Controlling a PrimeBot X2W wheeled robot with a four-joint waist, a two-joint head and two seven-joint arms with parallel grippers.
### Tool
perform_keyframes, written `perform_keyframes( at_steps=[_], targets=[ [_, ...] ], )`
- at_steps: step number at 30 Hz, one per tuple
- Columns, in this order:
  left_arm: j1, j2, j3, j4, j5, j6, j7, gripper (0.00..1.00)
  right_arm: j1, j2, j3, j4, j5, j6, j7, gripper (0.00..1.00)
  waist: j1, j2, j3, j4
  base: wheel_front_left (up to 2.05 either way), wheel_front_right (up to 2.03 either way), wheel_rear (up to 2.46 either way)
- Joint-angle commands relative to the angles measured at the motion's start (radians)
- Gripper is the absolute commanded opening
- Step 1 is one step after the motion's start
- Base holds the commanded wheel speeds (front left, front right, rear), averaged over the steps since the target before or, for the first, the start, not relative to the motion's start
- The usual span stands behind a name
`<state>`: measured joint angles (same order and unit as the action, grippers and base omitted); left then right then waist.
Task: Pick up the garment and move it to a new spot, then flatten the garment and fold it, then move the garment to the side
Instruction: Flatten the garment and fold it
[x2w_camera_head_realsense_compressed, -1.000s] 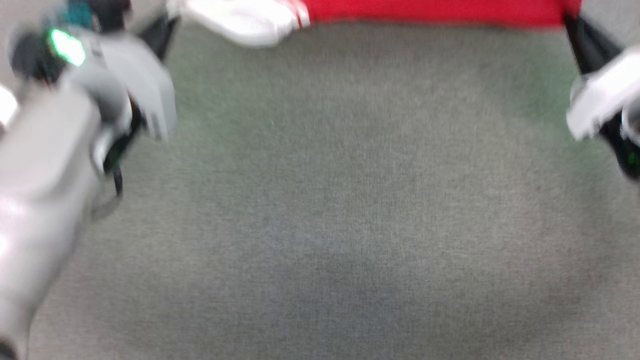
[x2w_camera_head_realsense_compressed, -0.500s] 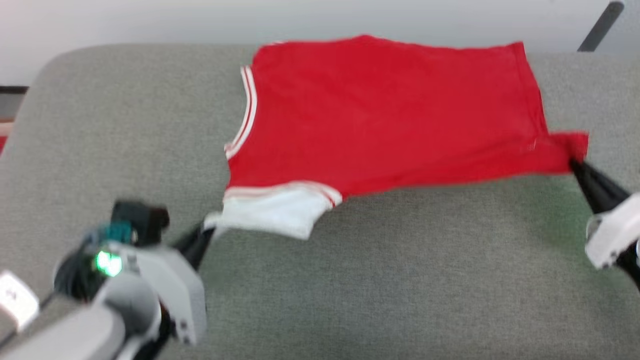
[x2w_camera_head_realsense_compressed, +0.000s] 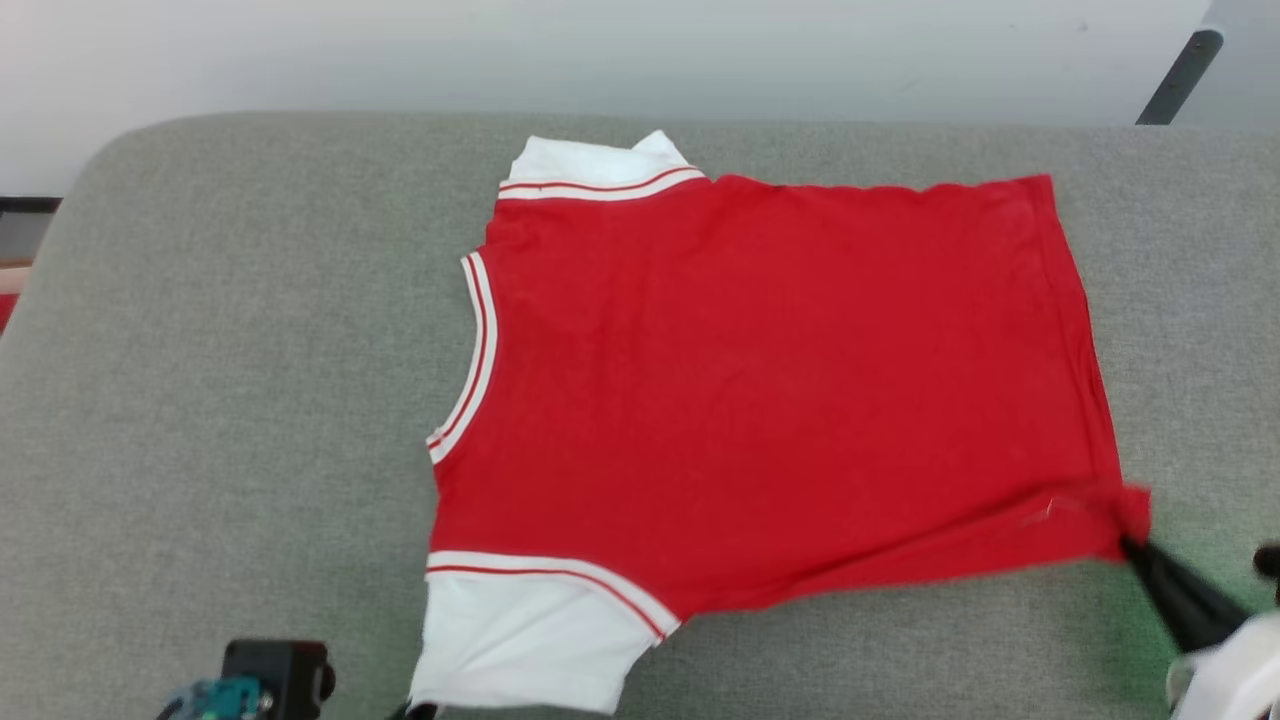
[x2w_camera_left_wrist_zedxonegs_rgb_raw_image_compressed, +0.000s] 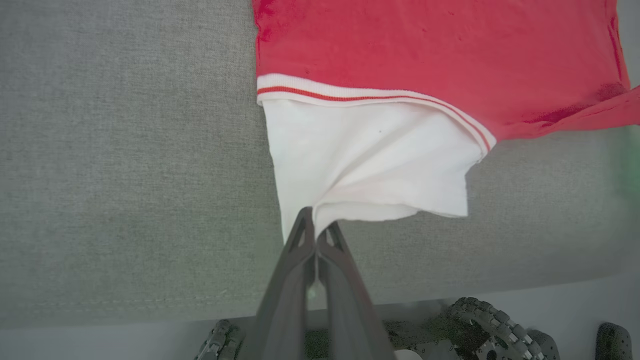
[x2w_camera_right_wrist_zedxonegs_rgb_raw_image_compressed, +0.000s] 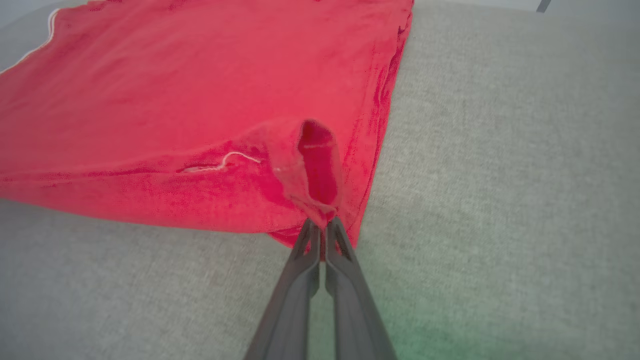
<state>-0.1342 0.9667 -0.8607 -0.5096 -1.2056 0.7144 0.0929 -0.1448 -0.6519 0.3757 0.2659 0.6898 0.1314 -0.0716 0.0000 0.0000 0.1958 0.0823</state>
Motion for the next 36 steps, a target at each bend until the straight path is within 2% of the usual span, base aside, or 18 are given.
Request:
perform_keyframes(
  at_steps=[1,9,15,18,21,25,31,36],
  targets=[
    [0.029,0.006,0.010,-0.016,-0.015,0.025,-0.015,0.00,0.050,0.014,-0.032,-0.034,-0.017,-0.001,0.015,0.00,0.0000,0.0000,0.004,-0.002,0.00,0.00,0.00],
    [0.115,0.061,0.051,-0.089,-0.039,0.094,-0.059,0.00,0.266,0.094,-0.181,-0.240,-0.102,-0.001,0.097,0.00,0.0000,0.0000,0.025,-0.021,0.00,0.00,0.00],
    [0.035,0.157,0.077,-0.135,0.032,0.105,-0.041,0.00,0.284,0.147,-0.234,-0.331,-0.128,-0.001,0.152,0.00,0.0000,0.0000,0.033,-0.046,0.00,0.00,0.00],
    [-0.040,0.203,0.079,-0.146,0.080,0.088,0.000,0.00,0.250,0.166,-0.242,-0.363,-0.140,-0.001,0.178,0.00,0.0000,0.0000,0.036,-0.062,0.00,0.00,0.00],
    [-0.134,0.234,0.072,-0.132,0.136,0.047,0.061,0.00,0.209,0.180,-0.252,-0.377,-0.148,-0.001,0.205,0.00,0.0000,0.0000,0.040,-0.073,0.00,0.00,0.00],
    [-0.270,0.212,0.056,-0.067,0.205,-0.041,0.140,0.00,0.141,0.187,-0.250,-0.369,-0.168,-0.001,0.237,0.00,0.0000,0.0000,0.049,-0.085,0.00,0.00,0.00],
    [-0.468,0.096,0.011,0.131,0.284,-0.209,0.229,0.00,0.037,0.191,-0.247,-0.315,-0.187,-0.001,0.267,0.00,0.0000,0.0000,0.078,-0.090,0.00,0.00,0.00],
    [-0.580,-0.022,-0.022,0.319,0.304,-0.329,0.245,0.00,-0.032,0.203,-0.244,-0.246,-0.209,-0.001,0.284,0.00,0.0000,0.0000,0.106,-0.093,0.00,0.00,0.00]
  ],
)
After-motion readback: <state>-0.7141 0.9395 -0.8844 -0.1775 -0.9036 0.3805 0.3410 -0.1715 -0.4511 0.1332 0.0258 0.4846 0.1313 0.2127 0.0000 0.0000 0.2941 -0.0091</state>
